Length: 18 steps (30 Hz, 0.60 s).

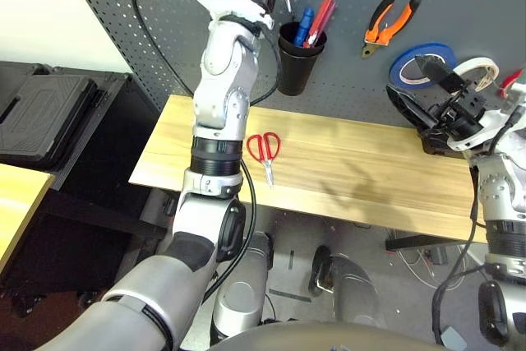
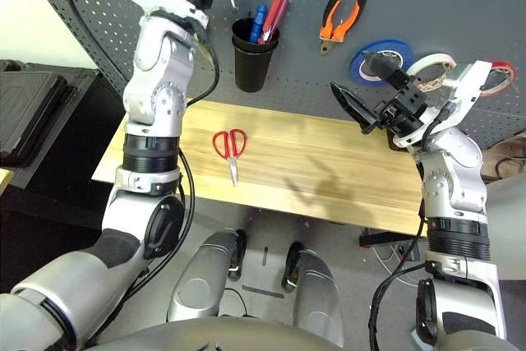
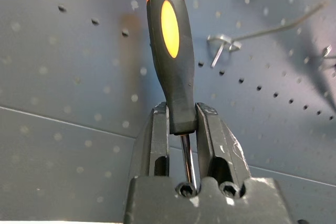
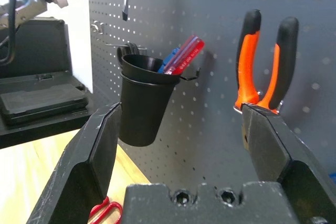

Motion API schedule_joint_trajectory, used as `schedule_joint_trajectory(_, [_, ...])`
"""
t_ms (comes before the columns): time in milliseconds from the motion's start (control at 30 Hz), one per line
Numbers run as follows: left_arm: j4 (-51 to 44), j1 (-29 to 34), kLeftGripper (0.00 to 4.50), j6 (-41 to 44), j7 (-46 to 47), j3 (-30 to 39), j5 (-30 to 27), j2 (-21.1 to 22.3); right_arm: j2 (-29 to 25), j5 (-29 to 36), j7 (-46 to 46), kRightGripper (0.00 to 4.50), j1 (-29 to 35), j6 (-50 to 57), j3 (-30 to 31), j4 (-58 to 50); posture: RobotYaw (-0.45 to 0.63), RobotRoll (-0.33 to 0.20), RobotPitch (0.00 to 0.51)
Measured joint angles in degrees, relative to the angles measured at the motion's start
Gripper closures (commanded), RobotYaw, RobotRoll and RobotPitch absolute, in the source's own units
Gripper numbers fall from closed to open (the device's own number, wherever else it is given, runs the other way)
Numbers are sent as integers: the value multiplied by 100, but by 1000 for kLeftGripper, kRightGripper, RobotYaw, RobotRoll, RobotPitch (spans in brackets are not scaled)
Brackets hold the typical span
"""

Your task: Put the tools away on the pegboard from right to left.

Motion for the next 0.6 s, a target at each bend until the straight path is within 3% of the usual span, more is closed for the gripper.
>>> schedule_joint_trajectory(600, [1920, -94, 3928, -1301, -77, -148, 736, 50, 73, -109, -328, 0, 53, -49, 6, -135, 129, 0, 172])
